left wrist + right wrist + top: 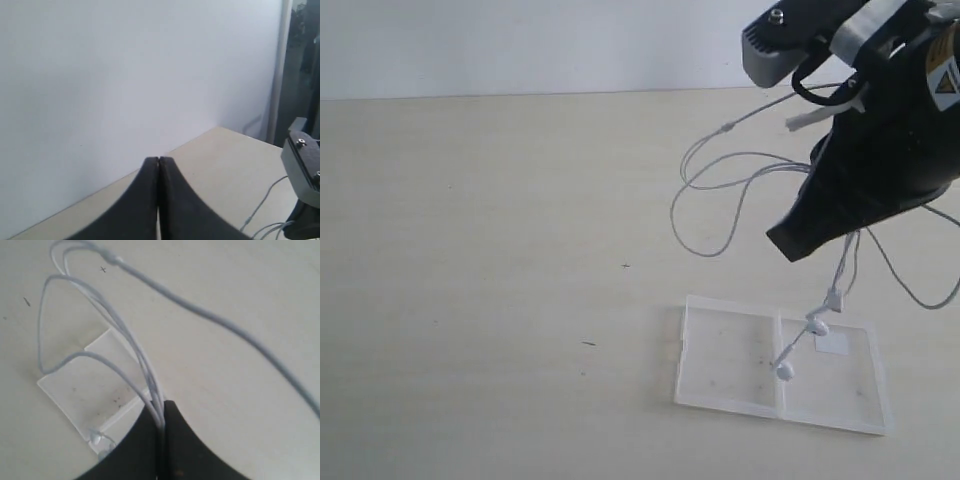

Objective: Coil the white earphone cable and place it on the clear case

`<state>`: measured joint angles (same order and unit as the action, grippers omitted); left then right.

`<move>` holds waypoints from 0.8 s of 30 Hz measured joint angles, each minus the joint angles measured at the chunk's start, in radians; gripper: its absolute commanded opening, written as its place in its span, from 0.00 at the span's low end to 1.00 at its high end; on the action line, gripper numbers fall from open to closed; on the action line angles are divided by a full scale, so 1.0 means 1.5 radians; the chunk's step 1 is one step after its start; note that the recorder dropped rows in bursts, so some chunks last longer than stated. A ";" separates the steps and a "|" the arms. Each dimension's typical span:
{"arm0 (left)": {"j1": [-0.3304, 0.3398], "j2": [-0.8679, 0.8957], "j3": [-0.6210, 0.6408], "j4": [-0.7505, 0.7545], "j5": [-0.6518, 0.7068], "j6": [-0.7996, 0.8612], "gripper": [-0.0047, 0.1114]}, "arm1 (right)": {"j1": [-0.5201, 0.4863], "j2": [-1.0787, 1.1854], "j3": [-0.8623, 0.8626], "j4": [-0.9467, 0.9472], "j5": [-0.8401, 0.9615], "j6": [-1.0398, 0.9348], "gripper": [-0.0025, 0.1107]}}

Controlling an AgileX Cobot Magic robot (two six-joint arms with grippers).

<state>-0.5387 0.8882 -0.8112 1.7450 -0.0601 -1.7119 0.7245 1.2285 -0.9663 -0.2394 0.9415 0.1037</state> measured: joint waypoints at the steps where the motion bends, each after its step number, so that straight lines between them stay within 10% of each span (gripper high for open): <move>1: 0.000 -0.014 0.010 0.000 0.007 0.000 0.04 | 0.000 -0.001 0.008 -0.007 0.000 0.000 0.02; 24: 0.000 -0.265 0.261 0.000 0.024 -0.080 0.04 | 0.000 -0.004 0.199 -0.134 -0.175 0.117 0.02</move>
<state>-0.5387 0.4901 -0.4201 1.7450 -0.0238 -1.8323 0.7245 1.2218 -0.6679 -0.4403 0.6786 0.2788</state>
